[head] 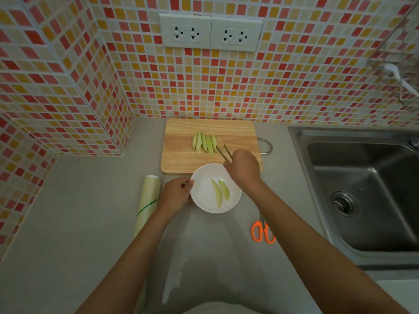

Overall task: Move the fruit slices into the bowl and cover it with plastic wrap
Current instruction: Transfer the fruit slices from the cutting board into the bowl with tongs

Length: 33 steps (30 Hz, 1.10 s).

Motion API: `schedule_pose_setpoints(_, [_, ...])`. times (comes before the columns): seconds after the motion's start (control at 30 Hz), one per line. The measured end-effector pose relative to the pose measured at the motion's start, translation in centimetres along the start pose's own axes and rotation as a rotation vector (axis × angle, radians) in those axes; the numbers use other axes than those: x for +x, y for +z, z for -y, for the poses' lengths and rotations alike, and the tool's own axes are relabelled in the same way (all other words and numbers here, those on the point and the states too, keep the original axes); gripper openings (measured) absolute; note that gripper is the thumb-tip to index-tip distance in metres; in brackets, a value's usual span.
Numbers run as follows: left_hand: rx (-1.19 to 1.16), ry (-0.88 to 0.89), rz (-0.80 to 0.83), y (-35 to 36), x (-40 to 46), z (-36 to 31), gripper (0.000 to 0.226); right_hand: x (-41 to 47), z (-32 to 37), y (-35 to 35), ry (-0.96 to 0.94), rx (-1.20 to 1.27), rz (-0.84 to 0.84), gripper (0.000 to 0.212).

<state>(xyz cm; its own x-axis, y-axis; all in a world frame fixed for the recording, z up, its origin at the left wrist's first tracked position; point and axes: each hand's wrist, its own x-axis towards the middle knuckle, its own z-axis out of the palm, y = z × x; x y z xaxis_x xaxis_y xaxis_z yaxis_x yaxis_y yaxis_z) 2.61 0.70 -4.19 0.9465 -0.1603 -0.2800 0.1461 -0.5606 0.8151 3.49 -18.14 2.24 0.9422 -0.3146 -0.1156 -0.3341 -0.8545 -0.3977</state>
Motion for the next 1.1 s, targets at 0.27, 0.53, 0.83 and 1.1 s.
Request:
schedule_pose_setpoints(0.27, [0.0,-0.002,-0.011,-0.1,0.0,0.2,0.026,3.2,1.4,2.0,-0.021,-0.087,0.065,0.037])
schedule_pose_setpoints(0.53, [0.007,0.007,-0.011,-0.2,0.0,-0.1,0.027,-3.0,-1.1,0.0,0.004,0.16,0.033,0.037])
schedule_pose_setpoints(0.83, [0.032,0.014,-0.014,-0.1,-0.1,-0.3,0.027,-10.5,-3.0,1.2,-0.026,-0.057,0.16,0.027])
schedule_pose_setpoints(1.1, [0.009,0.017,-0.015,-0.1,-0.1,-0.3,0.027,-2.9,0.2,-0.8,-0.026,0.032,-0.011,0.035])
